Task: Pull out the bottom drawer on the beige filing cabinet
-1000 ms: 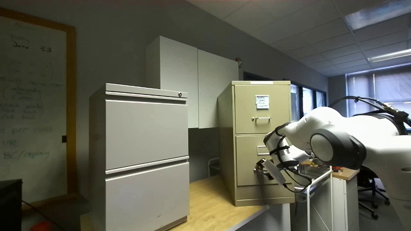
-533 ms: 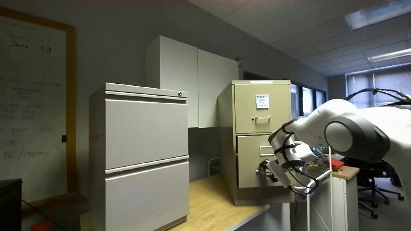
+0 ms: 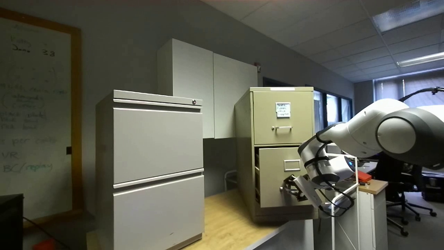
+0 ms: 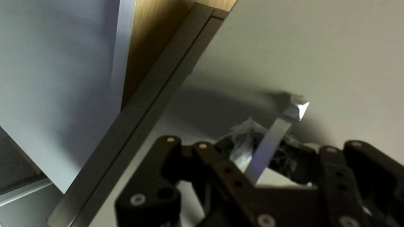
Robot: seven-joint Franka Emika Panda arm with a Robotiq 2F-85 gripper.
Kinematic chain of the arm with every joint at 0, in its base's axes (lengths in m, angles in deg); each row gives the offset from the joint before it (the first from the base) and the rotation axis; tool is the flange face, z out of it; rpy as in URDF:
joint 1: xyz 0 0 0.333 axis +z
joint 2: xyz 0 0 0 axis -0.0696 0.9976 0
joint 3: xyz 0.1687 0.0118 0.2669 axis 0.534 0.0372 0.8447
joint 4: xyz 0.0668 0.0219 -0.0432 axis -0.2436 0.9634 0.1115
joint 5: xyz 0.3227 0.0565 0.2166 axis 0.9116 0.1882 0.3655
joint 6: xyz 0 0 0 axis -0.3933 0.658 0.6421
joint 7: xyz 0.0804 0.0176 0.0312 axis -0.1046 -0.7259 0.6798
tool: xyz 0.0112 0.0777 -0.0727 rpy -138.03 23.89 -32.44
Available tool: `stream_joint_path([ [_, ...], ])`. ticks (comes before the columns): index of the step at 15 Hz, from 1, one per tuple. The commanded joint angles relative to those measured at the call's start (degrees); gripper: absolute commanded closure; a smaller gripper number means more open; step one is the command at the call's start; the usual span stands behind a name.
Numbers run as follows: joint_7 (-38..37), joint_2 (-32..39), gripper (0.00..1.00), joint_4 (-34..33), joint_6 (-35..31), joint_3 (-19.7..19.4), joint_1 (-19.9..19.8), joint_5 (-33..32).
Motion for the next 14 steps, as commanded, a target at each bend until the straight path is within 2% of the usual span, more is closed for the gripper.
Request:
stream_joint_path([
  [1,-1.27,-6.97,0.99,11.16,0.63,2.42,2.61,-1.15],
  [14,-1.10,-19.88,0.99,24.03,-4.94,5.95,2.35,-1.86],
])
